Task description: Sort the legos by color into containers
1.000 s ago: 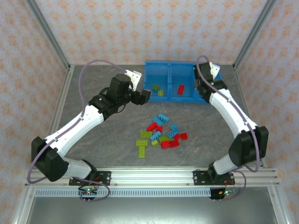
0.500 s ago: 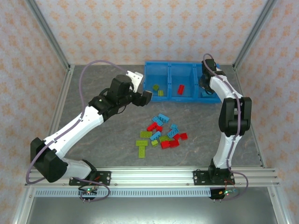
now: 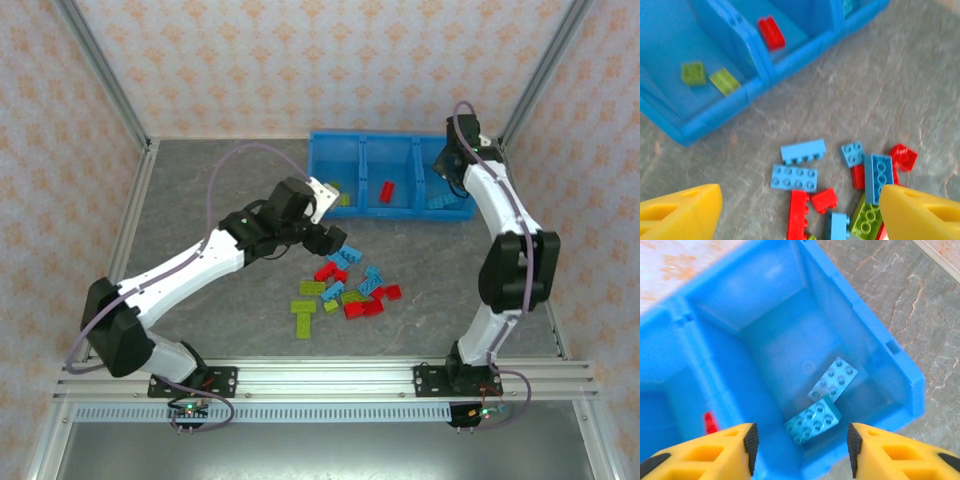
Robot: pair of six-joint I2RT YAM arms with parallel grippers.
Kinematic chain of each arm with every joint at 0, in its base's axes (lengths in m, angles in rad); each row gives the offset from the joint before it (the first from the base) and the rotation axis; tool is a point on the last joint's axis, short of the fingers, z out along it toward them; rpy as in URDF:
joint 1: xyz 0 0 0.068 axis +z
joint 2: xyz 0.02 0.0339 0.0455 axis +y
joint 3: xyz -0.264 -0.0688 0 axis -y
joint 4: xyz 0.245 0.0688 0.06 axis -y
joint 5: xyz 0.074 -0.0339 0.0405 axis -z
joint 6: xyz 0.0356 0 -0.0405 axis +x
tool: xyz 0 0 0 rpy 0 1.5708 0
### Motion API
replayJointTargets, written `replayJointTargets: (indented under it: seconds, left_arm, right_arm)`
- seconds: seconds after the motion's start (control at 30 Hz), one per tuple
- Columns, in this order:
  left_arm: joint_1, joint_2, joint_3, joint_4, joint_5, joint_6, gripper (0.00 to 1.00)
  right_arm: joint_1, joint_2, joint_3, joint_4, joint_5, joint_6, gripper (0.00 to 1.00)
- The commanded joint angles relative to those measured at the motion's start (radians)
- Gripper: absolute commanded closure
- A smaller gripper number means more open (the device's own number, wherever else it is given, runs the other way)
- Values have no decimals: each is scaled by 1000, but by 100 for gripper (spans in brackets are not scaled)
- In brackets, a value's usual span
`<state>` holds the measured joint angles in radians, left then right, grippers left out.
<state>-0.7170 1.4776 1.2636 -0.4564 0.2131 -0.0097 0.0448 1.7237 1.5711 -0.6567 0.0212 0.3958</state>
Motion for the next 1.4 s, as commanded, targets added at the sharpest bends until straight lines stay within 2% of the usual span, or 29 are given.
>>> replayJointTargets:
  seconds: [0.0,0.2,0.37,0.47,0.7,0.93,1.13,1.3,1.37]
  left_arm:
    - [-16,92,47,-174,12,-14,20]
    - [-16,278,86,-304,-11,-16,27]
    - [-16,369,109,-315,-7,-23,32]
    - [-16,397,113,-290,15,-24,38]
    - [-16,478,134,-284,-13,-42,54]
    - [-16,516,131,-263,40,-59,60]
    - [-16,505,120,-246,27,-70,68]
    - [-14,457,121,-235,17,-77,87]
    - [-13,416,129,-236,23,-85,90]
  right_arm:
    - [-2,-171,-113,-5,-142,24,43]
    - [2,-308,-257,-91,-329,4,37]
    - [20,-345,-276,-176,-299,-35,35]
    - [21,-343,-270,-181,-294,-35,35]
    - [48,-301,-223,-174,-312,-20,34]
    - [87,-267,-192,-196,-290,-32,34]
    - [98,-271,-185,-198,-294,-26,34]
    - [101,-275,-175,-206,-292,-20,34]
    - [101,-277,-169,-212,-296,-18,34]
